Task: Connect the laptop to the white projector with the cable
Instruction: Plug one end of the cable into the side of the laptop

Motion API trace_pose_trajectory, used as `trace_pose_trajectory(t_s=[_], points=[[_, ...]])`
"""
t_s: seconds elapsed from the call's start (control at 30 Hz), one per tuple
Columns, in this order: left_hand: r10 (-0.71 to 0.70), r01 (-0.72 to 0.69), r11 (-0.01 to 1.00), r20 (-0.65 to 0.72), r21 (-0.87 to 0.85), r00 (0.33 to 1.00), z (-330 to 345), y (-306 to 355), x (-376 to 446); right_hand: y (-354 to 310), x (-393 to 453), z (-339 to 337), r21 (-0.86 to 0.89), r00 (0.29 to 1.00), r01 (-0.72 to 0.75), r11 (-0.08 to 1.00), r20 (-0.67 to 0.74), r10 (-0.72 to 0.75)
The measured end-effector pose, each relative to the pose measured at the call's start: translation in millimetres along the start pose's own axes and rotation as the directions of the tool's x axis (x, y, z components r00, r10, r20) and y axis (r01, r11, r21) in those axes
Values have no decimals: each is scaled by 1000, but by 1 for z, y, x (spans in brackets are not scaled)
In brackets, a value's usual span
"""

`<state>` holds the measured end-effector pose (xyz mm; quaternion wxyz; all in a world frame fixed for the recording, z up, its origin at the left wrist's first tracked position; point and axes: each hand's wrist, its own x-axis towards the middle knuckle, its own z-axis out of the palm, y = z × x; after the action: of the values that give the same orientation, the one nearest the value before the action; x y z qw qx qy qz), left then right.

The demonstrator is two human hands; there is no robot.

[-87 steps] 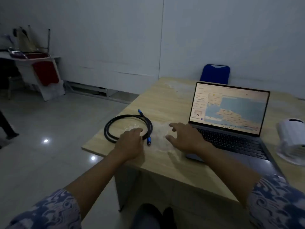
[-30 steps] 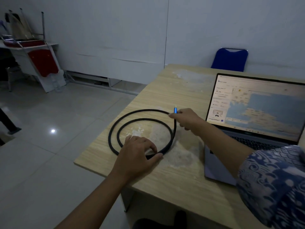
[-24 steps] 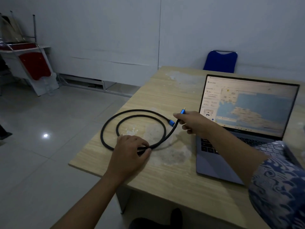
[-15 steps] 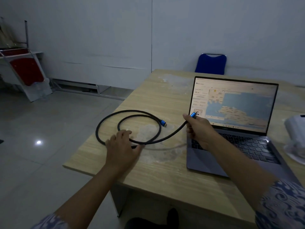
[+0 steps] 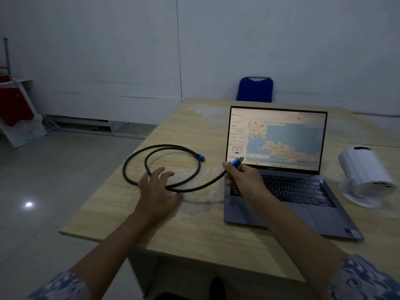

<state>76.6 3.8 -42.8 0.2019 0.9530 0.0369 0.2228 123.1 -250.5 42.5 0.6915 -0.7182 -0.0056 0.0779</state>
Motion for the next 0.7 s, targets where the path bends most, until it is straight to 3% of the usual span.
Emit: trace_pose_trajectory(t_s=[0.13,0.43,0.57,0.7], points=[[-12,20,995,76,-98,997,-7,6,-8,-1,-6,4,-3,1000,14,1000,-5,-14],[5,7,989,82,-148,997,-34,-8,12,-1,-15,15,38,998,10,999,-59,-7],[156,-140,983,131,-119,979,-47,21,7,5,-15,26,86,995,-4,996,-103,13],[254,-216,953,171,-212,952,-42,78,-7,15,-15,42,49,987,-30,998,-155,37]])
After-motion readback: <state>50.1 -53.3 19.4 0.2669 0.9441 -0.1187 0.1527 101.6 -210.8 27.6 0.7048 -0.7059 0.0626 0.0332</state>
